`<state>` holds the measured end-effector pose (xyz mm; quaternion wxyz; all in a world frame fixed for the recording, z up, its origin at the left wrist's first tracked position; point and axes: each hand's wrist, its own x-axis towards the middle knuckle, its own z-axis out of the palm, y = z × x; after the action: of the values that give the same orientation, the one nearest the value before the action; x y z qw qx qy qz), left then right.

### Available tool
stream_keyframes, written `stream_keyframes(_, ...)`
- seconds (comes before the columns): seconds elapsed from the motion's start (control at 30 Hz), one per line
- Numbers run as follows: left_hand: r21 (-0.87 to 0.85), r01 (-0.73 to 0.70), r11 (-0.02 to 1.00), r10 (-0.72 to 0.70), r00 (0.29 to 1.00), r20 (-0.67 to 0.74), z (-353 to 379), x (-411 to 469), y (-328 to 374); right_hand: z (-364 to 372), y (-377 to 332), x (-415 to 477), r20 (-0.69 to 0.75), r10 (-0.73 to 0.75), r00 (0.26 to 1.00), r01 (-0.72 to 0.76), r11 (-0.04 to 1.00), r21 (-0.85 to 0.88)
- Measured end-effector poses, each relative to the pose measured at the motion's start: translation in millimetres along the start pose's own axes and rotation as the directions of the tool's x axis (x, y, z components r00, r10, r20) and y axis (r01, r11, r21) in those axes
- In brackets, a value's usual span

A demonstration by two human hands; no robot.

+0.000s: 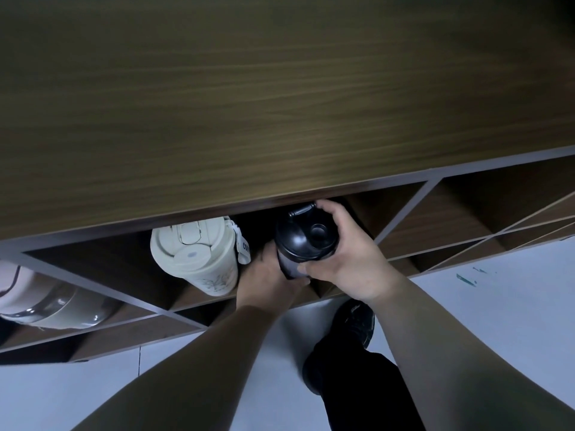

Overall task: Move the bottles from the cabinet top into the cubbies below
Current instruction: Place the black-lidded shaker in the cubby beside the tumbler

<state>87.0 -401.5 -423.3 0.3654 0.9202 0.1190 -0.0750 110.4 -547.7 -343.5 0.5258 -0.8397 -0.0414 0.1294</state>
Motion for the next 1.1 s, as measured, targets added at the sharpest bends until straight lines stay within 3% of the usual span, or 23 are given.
stream_keyframes(0.37,-0.057,0.037,0.998,-0.033,0.998,0.061,-7,-5,-1,8,-3,-9,-0.061,0.007,0.998,-0.006,1.000,0.004)
stream_keyframes(0.73,-0.039,-0.013,0.999,0.014,0.999,0.049,-9,-6,-2,19,3,-11,-0.148,-0.025,0.989,0.024,1.000,-0.009)
stream_keyframes(0.9,-0.063,0.010,0.998,-0.004,0.996,0.086,-11,-9,1,17,3,-12,-0.138,-0.028,0.990,0.028,1.000,0.002)
stream_keyframes(1.1,-0.058,-0.011,0.998,0.016,0.996,0.083,-13,-5,1,6,8,-15,-0.029,0.007,1.000,-0.007,1.000,-0.022)
